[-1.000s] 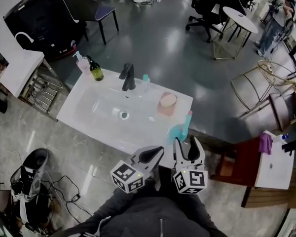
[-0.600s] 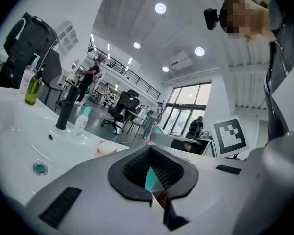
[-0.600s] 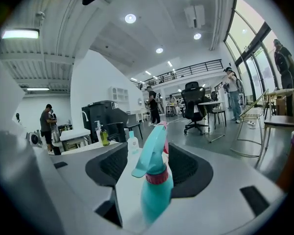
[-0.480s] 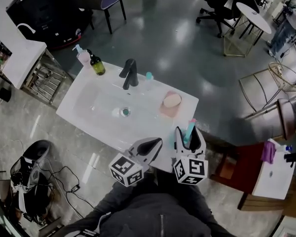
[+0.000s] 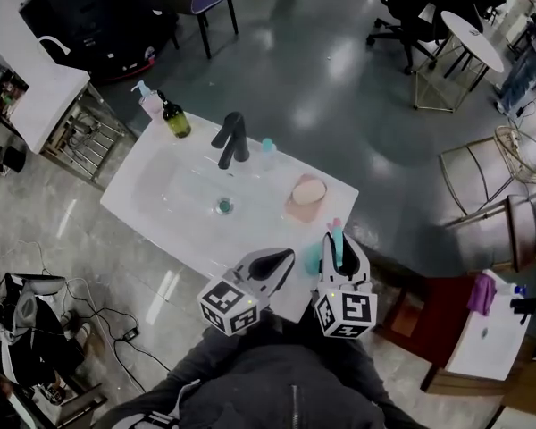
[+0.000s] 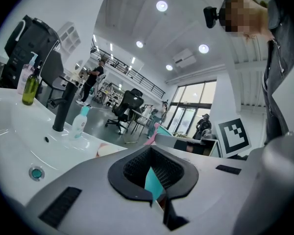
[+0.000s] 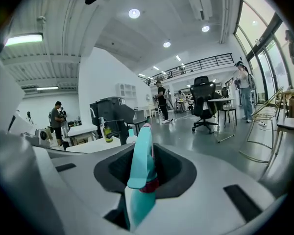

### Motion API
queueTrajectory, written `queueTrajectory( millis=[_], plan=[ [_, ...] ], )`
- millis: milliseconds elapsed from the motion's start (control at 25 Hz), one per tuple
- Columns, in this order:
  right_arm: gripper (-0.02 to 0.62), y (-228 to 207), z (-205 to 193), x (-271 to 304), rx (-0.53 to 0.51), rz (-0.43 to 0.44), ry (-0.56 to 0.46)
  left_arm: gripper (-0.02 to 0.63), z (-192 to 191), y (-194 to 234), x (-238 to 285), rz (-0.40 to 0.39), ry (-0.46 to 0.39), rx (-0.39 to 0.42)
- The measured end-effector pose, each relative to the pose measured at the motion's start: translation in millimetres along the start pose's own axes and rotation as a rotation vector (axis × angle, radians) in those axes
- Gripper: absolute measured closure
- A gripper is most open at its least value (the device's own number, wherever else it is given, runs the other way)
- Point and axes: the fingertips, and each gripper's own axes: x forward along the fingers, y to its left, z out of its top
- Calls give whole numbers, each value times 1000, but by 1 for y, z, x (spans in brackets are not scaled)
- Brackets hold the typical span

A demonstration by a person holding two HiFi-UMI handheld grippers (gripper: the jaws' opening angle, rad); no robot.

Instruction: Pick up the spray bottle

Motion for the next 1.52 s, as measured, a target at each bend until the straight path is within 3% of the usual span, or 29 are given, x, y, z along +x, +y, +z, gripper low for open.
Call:
queueTrajectory(
  millis=[720,1160,1520],
  plan=[
    [509,11,16,-9,-13,86,-46,600,2,-10,-12,53,-44,14],
    [509,79,25,-40,-50,189,-107,600,-2,-11,-74,108,-63,32],
    [511,147,3,-70,-31,281,-124,600,-23,-4,-147,196,-73,27]
  ],
)
